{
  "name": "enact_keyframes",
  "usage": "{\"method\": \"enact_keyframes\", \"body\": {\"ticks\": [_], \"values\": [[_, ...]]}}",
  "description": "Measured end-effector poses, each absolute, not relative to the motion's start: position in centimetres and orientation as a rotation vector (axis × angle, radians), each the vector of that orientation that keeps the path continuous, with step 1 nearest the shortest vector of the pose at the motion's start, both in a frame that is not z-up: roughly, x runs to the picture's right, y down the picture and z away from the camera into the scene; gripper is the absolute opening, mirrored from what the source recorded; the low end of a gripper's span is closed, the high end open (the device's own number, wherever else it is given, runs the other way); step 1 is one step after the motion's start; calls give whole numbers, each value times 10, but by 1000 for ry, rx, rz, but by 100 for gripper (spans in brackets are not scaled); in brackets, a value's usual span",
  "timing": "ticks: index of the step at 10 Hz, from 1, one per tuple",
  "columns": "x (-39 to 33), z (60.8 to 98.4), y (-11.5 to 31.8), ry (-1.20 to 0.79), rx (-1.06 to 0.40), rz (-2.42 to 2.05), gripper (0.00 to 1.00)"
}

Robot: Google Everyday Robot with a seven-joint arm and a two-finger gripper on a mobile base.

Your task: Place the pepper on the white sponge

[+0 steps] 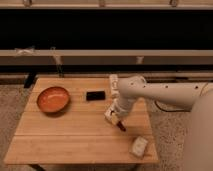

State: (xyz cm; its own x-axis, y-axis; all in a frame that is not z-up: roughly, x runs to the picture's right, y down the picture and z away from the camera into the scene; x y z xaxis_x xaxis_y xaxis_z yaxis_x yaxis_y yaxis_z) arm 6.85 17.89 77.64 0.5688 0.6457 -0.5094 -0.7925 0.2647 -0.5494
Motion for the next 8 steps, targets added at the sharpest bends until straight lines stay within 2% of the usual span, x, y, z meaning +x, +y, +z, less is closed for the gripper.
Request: {"method": "enact_keyframes", "body": {"ticks": [8], "values": [[63,764,177,160,-861,966,0]]}}
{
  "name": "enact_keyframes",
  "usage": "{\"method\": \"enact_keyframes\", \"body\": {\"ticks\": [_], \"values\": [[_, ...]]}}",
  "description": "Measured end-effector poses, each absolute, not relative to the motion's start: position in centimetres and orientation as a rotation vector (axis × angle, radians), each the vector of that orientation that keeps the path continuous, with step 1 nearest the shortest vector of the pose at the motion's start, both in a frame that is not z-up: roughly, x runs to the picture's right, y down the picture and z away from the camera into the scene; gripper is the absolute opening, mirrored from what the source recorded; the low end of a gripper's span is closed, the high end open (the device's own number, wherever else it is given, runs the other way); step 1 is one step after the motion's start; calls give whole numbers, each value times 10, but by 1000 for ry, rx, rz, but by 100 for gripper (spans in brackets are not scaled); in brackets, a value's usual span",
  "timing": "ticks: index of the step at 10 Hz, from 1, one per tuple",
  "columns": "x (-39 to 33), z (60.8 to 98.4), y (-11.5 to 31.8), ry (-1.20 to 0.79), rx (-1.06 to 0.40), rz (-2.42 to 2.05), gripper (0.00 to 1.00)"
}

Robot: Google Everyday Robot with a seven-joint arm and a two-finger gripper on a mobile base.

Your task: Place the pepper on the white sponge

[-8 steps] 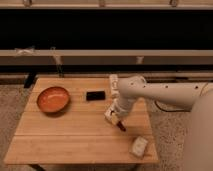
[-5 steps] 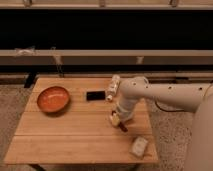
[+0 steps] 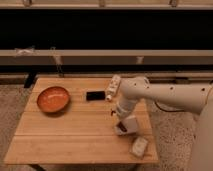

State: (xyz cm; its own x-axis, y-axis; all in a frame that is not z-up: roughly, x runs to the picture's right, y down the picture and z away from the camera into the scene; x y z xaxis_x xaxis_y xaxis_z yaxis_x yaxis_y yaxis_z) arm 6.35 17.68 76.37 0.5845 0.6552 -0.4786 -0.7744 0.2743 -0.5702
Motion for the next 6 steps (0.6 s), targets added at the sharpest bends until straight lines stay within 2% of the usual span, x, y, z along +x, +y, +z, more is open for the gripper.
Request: {"method": "enact_keyframes", "body": {"ticks": [6], "values": [[51,746,161,118,-837,980,0]]}}
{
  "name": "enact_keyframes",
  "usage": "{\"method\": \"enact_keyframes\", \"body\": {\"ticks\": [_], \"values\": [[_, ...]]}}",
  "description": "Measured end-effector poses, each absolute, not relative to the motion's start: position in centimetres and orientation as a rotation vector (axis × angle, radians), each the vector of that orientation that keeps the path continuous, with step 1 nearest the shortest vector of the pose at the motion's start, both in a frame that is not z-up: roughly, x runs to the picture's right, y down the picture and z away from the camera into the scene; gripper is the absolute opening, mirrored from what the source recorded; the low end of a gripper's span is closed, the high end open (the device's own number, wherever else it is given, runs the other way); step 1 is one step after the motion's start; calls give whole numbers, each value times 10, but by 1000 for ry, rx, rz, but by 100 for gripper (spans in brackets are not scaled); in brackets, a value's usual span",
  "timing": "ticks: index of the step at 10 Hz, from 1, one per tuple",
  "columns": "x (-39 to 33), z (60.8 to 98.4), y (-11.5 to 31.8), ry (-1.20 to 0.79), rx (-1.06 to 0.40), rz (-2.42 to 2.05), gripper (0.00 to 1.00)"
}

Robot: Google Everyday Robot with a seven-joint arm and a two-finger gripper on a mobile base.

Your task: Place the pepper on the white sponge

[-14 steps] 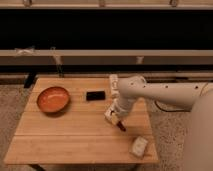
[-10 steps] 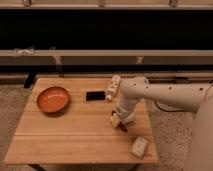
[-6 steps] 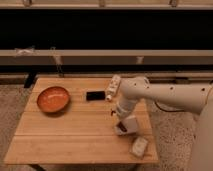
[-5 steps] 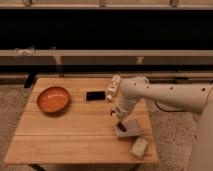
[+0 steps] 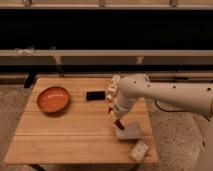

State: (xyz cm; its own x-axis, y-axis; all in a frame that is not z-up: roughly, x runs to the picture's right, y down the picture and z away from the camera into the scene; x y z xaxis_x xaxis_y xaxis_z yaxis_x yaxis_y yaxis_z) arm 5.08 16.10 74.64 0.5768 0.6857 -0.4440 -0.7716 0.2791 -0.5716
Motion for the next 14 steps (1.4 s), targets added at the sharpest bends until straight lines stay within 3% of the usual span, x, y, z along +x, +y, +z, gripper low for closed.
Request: {"method": "enact_keyframes", "body": {"ticks": [8,14], "values": [[52,746,163,123,-834,972,0],[119,712,219,170,-811,955,0]]}}
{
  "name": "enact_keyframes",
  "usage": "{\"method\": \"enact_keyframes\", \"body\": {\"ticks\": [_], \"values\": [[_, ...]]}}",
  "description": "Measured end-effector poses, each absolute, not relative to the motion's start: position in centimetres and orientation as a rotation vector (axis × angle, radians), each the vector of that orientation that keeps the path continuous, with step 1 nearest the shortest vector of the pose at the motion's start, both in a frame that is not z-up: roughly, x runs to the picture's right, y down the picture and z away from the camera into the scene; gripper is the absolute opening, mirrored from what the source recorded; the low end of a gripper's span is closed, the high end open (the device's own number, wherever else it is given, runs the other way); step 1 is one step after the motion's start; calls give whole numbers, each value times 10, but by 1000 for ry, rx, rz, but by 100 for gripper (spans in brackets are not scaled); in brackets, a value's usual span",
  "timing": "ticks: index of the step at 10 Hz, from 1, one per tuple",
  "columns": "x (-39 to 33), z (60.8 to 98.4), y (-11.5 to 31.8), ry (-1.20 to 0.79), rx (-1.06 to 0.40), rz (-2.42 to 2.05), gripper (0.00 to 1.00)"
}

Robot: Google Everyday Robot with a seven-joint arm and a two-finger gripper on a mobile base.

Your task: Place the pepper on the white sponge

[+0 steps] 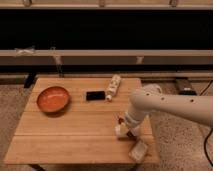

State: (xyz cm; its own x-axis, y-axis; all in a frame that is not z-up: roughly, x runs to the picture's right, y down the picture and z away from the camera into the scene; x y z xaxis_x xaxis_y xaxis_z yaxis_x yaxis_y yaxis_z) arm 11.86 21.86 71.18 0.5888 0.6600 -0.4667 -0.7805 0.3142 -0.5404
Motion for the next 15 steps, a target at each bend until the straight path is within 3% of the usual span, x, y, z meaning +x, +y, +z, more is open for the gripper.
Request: {"method": "enact_keyframes", "body": {"ticks": [6,15], "values": [[158,692,275,243,-777,989,0],[177,732,300,352,-748,998,0]]}}
